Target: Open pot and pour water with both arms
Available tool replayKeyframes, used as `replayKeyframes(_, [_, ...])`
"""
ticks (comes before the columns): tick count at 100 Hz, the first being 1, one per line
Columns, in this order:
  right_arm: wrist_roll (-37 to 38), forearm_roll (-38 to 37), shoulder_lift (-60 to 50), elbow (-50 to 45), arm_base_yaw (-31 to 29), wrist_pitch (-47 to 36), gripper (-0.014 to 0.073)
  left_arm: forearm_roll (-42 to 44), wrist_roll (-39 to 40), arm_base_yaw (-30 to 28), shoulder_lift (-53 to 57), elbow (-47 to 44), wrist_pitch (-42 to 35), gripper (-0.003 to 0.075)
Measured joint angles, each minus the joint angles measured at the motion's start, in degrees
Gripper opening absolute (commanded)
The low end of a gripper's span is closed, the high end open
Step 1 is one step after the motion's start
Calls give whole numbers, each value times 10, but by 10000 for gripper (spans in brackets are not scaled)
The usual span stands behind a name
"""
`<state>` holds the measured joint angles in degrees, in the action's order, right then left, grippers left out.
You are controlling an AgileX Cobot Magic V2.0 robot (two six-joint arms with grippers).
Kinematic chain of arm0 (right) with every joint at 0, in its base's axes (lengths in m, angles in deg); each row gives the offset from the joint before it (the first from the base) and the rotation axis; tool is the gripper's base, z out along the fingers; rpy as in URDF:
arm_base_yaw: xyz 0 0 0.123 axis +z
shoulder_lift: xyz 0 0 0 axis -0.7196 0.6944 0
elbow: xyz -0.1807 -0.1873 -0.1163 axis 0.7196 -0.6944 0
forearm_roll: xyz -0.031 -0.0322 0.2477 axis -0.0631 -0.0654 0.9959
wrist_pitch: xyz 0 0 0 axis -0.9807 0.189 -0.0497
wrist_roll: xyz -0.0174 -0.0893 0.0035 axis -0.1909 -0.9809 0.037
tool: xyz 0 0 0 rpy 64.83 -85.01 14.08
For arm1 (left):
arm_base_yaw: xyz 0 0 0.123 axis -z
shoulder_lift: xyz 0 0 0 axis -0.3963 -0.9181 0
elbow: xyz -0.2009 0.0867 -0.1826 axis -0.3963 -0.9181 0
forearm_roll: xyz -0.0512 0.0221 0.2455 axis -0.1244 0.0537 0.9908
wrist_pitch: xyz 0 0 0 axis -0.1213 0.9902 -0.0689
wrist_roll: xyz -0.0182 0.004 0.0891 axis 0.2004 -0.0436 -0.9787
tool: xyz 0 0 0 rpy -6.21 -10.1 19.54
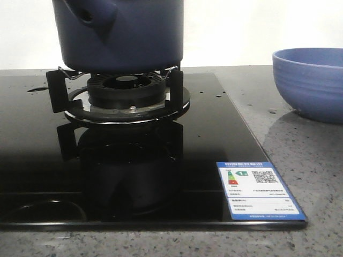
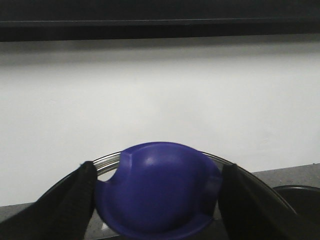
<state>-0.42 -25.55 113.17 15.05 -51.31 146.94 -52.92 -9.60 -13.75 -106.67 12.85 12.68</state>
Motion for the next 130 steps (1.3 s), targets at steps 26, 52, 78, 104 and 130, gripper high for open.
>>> replayKeyframes(26, [1, -2, 38, 0, -10, 11, 233, 1, 0, 0, 0, 0, 0, 386])
replayKeyframes(52, [1, -4, 46, 0, -10, 18, -69, 1, 0, 0, 0, 0, 0, 386])
replayKeyframes(78, [1, 3, 47, 5, -10, 24, -60, 1, 0, 0, 0, 0, 0, 386])
replayKeyframes(104, [1, 19, 47, 88, -10, 72, -60, 1, 0, 0, 0, 0, 0, 386])
replayKeyframes(130, [1, 73, 50, 231, 10, 85, -41, 1, 0, 0, 0, 0, 1, 386])
